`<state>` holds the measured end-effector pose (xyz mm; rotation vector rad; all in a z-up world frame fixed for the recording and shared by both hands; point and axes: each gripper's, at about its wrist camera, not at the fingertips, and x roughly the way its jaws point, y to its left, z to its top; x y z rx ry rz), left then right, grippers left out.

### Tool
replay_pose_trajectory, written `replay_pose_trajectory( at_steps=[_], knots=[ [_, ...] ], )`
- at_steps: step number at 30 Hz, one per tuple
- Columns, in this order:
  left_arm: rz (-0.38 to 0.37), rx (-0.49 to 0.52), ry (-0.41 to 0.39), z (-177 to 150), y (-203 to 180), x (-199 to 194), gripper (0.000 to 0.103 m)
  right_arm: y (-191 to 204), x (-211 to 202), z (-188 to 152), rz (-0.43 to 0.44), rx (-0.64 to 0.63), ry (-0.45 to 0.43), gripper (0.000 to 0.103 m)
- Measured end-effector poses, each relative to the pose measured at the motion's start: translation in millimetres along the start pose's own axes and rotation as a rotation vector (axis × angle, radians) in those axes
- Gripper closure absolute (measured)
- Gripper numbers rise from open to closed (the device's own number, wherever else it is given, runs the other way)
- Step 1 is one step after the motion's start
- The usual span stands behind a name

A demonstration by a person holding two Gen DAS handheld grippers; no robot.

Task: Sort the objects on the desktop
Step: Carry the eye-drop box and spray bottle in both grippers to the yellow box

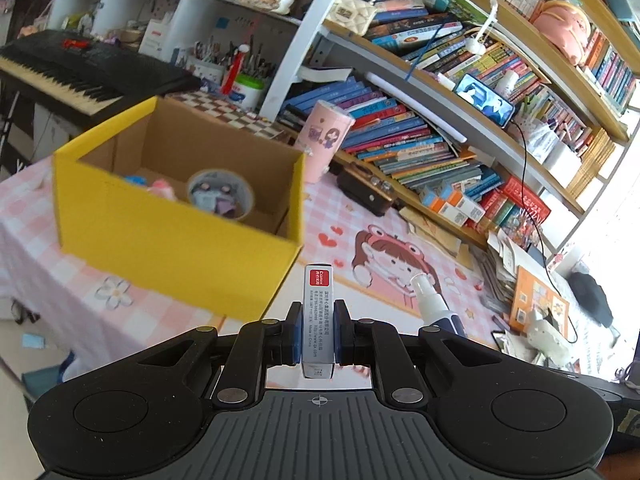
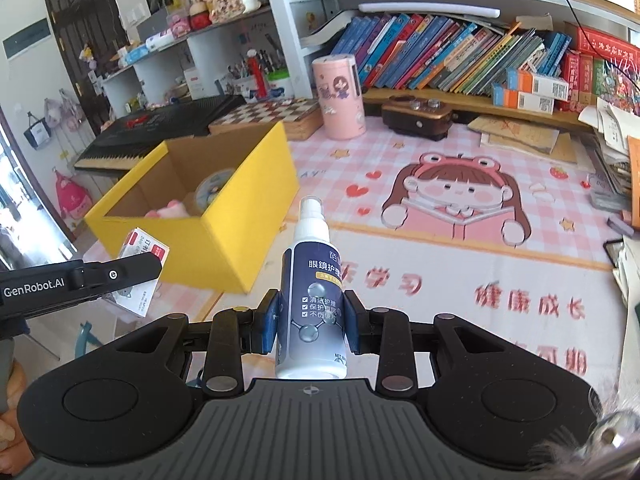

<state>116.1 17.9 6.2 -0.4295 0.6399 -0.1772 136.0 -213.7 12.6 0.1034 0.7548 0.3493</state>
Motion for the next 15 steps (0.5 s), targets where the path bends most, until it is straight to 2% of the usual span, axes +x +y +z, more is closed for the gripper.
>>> replay_pose_trajectory(
  at_steps=[15],
  knots=[
    [0.007, -0.003, 0.051, -28.7, 51.1, -58.3, 0.09, 71.8, -18.7, -57.5, 0.017, 0.02, 0.04, 0.073]
  ],
)
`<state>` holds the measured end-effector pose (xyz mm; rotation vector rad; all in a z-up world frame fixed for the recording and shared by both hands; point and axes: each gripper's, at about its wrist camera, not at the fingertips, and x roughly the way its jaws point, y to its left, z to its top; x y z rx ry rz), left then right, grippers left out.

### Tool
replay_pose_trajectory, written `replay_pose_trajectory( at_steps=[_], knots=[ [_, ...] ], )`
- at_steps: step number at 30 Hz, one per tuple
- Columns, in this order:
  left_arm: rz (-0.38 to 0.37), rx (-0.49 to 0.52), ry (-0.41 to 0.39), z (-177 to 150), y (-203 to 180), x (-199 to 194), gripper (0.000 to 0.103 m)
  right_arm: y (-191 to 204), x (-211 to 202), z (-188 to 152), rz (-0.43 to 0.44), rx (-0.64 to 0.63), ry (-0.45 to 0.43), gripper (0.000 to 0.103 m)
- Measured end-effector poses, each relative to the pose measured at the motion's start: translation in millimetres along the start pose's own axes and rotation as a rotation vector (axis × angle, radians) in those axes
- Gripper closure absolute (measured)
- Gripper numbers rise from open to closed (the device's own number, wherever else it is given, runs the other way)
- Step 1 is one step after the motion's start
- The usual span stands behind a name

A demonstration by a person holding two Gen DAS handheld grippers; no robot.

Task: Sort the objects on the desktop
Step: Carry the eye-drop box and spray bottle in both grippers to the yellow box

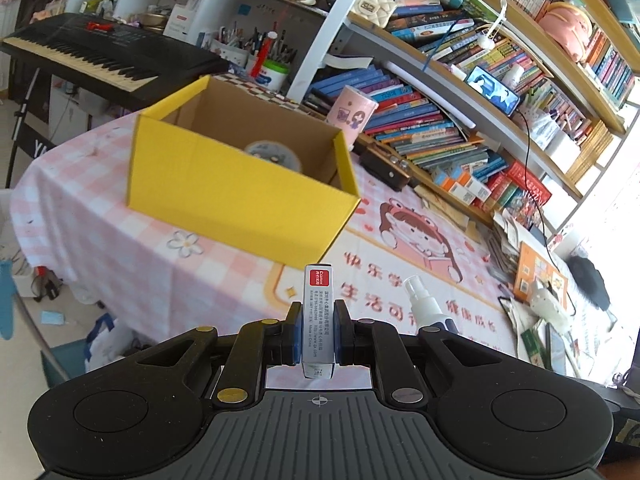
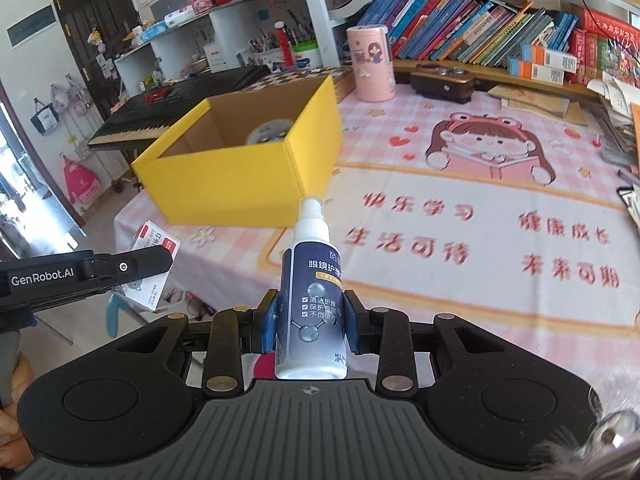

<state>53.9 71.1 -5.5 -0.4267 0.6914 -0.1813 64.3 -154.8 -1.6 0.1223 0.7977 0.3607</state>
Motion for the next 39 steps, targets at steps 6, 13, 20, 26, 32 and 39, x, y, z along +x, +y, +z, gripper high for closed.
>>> replay_pose_trajectory(
  at_steps=[6, 13, 20, 26, 32, 39],
  knots=[
    [0.01, -0.004, -0.006, -9.6, 14.3, -22.8, 0.09, 24.8, -6.7, -14.0, 0.02, -0.014, 0.005, 0.073],
    [0.032, -0.034, -0.055, -12.6, 30.2, -48.1, 0.09, 51.4, -9.5, -18.3, 0.057, -0.067, 0.002, 0.073],
    [0.054, -0.056, -0.097, -10.4, 43.1, -63.6, 0.09, 72.1, -8.1, -15.1, 0.09, -0.115, -0.008, 0.073],
    [0.06, -0.066, -0.107, -7.6, 50.6, -66.2, 0.09, 81.3, -4.6, -11.3, 0.102, -0.137, -0.008, 0.073],
    [0.053, -0.065, -0.101, -6.0, 53.6, -64.9, 0.09, 83.6, -1.9, -9.7, 0.099, -0.139, -0.001, 0.073],
    [0.048, -0.074, -0.094, -5.4, 56.4, -62.4, 0.09, 83.5, 1.1, -8.4, 0.098, -0.14, 0.006, 0.073]
  ],
)
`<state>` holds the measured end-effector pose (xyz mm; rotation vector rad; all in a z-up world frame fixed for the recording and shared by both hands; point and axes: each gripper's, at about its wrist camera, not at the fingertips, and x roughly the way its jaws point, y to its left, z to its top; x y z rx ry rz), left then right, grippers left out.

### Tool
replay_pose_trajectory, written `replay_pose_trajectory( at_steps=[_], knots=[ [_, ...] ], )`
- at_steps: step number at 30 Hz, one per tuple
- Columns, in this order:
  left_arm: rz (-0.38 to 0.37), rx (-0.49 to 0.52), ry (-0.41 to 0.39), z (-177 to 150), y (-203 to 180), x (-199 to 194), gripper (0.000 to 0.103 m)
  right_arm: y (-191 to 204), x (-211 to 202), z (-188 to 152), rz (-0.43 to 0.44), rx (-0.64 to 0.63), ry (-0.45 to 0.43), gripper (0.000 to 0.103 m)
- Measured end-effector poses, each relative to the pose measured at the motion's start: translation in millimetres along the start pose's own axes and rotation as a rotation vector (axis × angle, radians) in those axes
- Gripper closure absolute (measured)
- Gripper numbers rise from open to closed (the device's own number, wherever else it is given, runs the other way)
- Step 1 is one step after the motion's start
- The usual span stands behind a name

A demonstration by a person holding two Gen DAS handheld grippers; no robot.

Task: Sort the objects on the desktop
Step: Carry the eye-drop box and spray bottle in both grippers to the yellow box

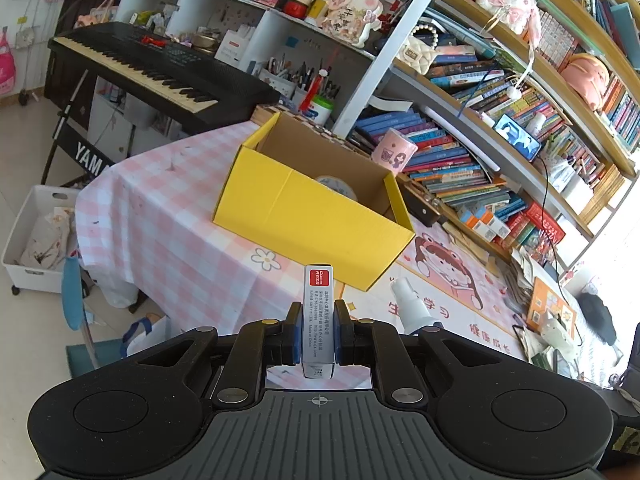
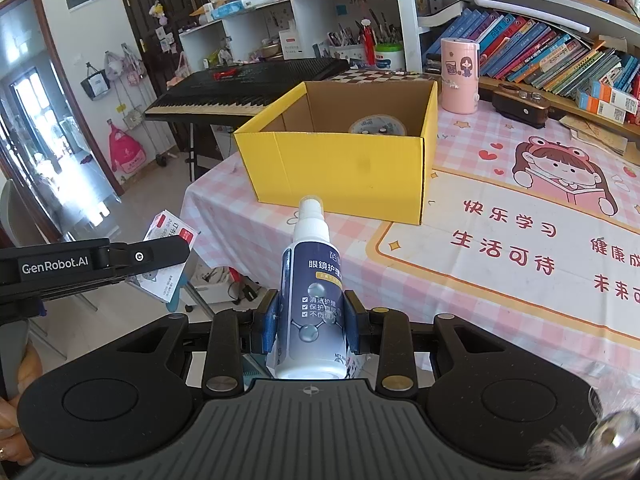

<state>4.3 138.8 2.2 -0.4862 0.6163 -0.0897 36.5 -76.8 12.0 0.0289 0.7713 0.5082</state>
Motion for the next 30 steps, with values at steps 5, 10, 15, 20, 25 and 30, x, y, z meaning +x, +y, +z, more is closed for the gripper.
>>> replay_pose_trajectory(
  at_steps=[5, 10, 15, 20, 25, 30],
  knots=[
    [0.004, -0.011, 0.002, 1.7, 0.9, 3.3, 0.09, -2.3, 6.2, 4.5, 0.002, -0.006, 0.011, 0.073],
    [0.006, -0.021, 0.004, 5.8, -1.1, 13.2, 0.09, -8.3, 12.5, 13.0, 0.002, -0.017, 0.015, 0.073],
    [0.02, 0.006, -0.01, 17.9, -7.3, 25.6, 0.09, -20.2, 24.4, 31.2, 0.022, -0.015, -0.001, 0.073],
    [0.033, 0.03, -0.045, 40.4, -15.5, 39.2, 0.09, -30.6, 35.7, 57.2, 0.05, -0.024, -0.031, 0.073],
    [0.036, 0.053, -0.097, 68.1, -28.5, 56.6, 0.09, -44.5, 47.6, 90.8, 0.066, -0.031, -0.079, 0.073],
    [0.068, 0.076, -0.138, 93.9, -38.4, 79.6, 0.09, -57.3, 65.4, 126.6, 0.086, -0.044, -0.117, 0.073]
  ],
)
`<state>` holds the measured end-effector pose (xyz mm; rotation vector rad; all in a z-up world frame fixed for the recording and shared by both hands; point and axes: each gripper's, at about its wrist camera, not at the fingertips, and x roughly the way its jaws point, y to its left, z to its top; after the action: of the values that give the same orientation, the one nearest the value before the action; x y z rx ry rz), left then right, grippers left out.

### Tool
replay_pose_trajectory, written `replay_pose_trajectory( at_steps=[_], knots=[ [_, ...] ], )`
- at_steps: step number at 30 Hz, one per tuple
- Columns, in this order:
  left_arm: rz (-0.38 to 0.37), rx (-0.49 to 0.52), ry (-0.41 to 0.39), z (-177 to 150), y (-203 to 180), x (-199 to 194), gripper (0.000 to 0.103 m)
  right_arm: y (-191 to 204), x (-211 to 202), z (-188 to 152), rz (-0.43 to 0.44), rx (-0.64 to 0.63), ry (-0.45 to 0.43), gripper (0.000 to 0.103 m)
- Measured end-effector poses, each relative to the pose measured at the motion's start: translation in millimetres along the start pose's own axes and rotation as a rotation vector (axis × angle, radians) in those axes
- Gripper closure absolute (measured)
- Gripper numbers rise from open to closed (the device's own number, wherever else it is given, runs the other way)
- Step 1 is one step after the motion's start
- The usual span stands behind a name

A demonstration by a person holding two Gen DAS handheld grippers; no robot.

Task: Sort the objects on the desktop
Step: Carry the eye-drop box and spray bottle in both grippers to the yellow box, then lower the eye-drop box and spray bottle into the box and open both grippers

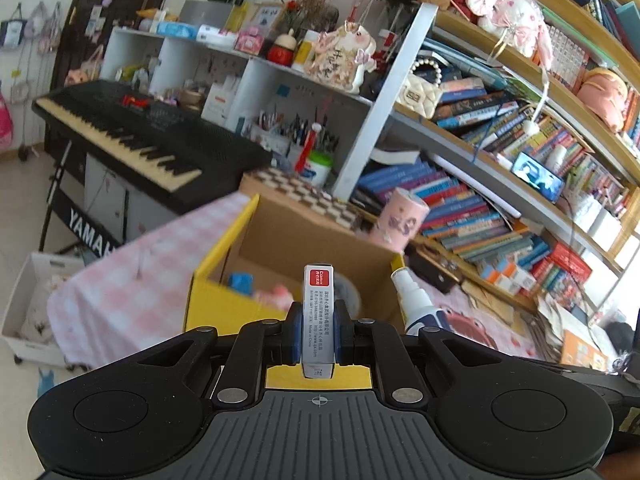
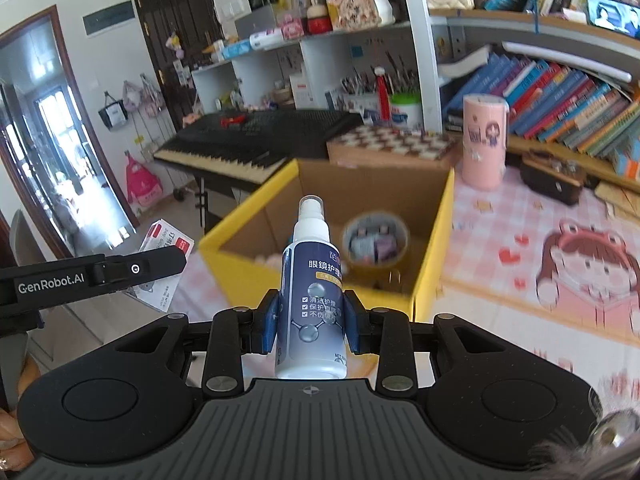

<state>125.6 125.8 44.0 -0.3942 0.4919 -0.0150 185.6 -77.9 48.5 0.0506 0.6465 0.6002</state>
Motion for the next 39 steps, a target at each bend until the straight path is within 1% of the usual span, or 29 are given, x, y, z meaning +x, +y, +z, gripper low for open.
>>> replay_pose_trajectory(
  at_steps=[3, 6, 9, 16, 21, 24, 29, 37, 38, 39],
  knots=[
    [0.034, -0.007, -0.008, 10.3, -2.8, 21.4, 0.09, -10.4, 18.5, 16.0, 0.008, -0.01, -0.012, 0.073],
    [0.071, -0.011, -0.005, 17.4, -5.1, 46.8, 0.09, -19.5, 41.5, 26.5, 0.001, -0.022, 0.0, 0.073],
    [0.112, 0.012, 0.022, 19.7, -7.3, 72.6, 0.09, -27.2, 64.1, 32.6, -0.013, -0.054, 0.02, 0.073],
    [0.171, 0.063, 0.115, 15.0, -9.2, 120.2, 0.09, -39.7, 111.5, 35.3, -0.024, -0.141, 0.124, 0.073],
    [0.203, 0.094, 0.166, 10.5, -9.2, 145.9, 0.09, -42.9, 134.6, 32.7, -0.014, -0.213, 0.192, 0.072],
    [0.216, 0.104, 0.187, 9.4, -9.0, 156.4, 0.09, -40.8, 141.8, 32.7, -0.032, -0.295, 0.209, 0.072],
    [0.232, 0.132, 0.219, 7.4, -12.1, 171.4, 0.09, -45.3, 152.0, 36.9, -0.024, -0.368, 0.238, 0.072],
    [0.242, 0.178, 0.241, 8.3, -21.2, 185.0, 0.089, -50.8, 157.9, 40.3, -0.027, -0.371, 0.229, 0.072],
    [0.244, 0.181, 0.242, 8.4, -21.5, 185.4, 0.085, -51.9, 157.4, 41.2, -0.028, -0.356, 0.22, 0.071],
    [0.243, 0.182, 0.241, 8.9, -22.2, 184.9, 0.084, -53.1, 156.4, 42.3, -0.031, -0.344, 0.212, 0.07]
  ],
)
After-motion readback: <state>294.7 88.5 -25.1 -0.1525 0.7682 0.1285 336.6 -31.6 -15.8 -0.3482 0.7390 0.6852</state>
